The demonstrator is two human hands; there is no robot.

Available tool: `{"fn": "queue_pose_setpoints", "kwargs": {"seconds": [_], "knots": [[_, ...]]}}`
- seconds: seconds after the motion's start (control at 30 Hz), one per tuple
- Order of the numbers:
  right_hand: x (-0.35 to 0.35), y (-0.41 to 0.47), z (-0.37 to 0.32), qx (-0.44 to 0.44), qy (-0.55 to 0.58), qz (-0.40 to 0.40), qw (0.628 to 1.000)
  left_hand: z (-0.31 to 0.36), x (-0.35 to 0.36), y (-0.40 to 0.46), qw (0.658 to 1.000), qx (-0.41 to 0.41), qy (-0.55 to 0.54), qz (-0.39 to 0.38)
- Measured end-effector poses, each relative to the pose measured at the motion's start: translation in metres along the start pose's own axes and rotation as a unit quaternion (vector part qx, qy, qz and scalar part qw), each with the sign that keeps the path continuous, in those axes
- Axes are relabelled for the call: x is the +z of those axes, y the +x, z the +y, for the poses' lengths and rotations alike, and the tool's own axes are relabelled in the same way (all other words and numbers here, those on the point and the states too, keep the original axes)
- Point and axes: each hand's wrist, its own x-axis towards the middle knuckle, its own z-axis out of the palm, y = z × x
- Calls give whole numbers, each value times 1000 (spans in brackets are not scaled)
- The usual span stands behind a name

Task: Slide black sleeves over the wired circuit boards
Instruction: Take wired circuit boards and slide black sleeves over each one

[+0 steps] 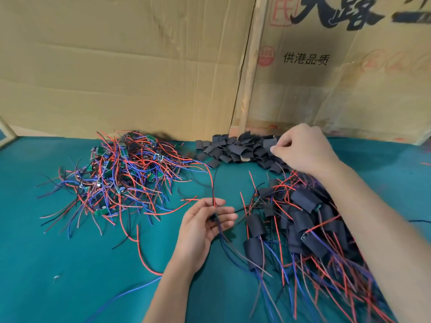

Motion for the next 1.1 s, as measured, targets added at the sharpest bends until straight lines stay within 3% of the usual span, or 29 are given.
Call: {"fn": "queue_pose_setpoints", "kwargs": {"seconds": [0.07, 0.2, 0.33, 0.4, 0.5, 0.7, 0.93, 1.1], "knots": [[-3, -35, -24, -52, 68, 56, 995, 0, 3, -1, 1000, 11, 9, 13], [40, -93, -59, -52, 149, -62, 985, -4, 4, -4, 998, 41, 45, 31], [79, -98, -57, -7, 247, -70, 966, -9, 3, -5, 990, 73, 116, 35], [86, -95, -54, 8, 347, -94, 933, -8, 1, -4, 991, 70, 107, 42], [91, -94, -43, 15, 532, -167, 830, -6, 0, -3, 995, 54, 76, 43], [99, -90, -28, -4, 580, -238, 779, -7, -3, -5, 992, 48, 112, 17], [99, -92, -28, -5, 580, -218, 785, -8, -2, -6, 992, 44, 116, 16], [100, -92, -26, -20, 627, -248, 738, -5, -3, -5, 992, 42, 118, 5]]}}
